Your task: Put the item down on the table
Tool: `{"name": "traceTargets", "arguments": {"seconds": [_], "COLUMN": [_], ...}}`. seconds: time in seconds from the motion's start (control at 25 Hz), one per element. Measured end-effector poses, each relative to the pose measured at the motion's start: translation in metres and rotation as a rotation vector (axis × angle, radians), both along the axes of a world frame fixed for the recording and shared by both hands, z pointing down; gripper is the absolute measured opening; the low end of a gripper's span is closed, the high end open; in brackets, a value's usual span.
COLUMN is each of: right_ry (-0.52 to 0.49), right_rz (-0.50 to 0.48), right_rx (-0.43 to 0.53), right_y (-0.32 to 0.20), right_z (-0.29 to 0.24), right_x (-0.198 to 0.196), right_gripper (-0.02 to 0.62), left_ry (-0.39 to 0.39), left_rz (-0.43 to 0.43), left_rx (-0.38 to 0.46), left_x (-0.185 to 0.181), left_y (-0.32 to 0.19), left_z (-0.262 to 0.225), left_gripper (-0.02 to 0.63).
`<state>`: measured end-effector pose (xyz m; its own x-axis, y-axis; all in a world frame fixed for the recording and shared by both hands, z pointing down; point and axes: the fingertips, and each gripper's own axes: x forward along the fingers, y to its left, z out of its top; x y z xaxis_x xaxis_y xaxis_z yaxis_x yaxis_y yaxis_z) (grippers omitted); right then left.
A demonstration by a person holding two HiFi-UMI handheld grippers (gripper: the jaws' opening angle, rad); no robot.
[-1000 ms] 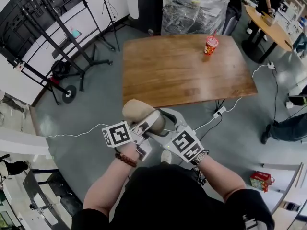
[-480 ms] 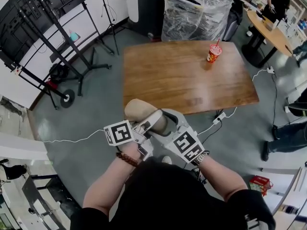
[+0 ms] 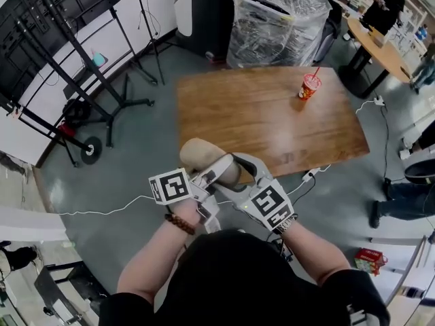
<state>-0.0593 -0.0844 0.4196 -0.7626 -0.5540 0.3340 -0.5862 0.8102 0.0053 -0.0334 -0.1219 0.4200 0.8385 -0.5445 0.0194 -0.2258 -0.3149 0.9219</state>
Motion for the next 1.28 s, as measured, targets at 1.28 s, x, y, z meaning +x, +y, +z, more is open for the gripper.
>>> {"name": "traceTargets", "arguments": {"seconds": [1.28], "right_ry": [0.072], "right_rz": [0.236], "right_rx": [0.011], "right_y": [-0.109], "right_z": [0.015], "right_x": [0.015], "right_gripper": [0.325], "left_ry": [-0.17], "left_rz": [-0.13], "left_rx": [0.133], "left_x": [-0.094], "left_y": [-0.077], "left_z": [0.014], "left_gripper": [0.362]}}
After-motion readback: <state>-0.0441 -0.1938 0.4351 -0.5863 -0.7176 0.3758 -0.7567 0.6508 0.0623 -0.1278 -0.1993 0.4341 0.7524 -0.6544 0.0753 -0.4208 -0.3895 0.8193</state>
